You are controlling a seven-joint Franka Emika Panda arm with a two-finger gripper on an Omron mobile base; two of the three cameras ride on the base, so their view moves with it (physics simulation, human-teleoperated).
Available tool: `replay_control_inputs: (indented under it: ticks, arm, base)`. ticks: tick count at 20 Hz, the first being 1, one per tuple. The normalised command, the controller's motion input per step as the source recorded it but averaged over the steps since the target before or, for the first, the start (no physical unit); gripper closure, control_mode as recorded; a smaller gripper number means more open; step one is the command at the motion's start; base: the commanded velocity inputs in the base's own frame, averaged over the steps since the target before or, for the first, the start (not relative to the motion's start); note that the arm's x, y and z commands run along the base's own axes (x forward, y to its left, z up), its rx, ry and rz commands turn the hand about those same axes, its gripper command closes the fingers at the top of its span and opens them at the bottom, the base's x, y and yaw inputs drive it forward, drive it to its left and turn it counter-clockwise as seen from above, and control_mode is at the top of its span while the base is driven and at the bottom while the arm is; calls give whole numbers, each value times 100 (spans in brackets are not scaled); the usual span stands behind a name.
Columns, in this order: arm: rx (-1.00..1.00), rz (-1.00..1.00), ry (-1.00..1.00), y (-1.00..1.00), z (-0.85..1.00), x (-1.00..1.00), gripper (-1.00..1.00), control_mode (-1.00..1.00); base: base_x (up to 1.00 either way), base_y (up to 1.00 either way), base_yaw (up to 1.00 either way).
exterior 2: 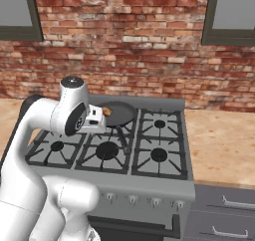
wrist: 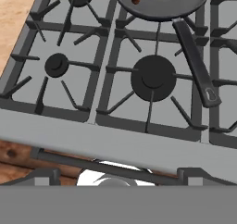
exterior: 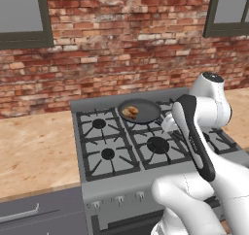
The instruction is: Take the chicken drumsticks from the pan and place one on each plate on the dining counter.
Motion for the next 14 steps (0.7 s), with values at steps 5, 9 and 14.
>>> replay_control_inputs:
  ticks: [5,9,14]
  arm:
    - [0,0,0,0,0,10,-100,-100]
    - [0,3,3,-3,0,80,-100,-100]
    - [0,4,7,0,0,98,-100,-100]
  base:
    - [14,0,0]
    - [0,0,0]
    - [0,0,0]
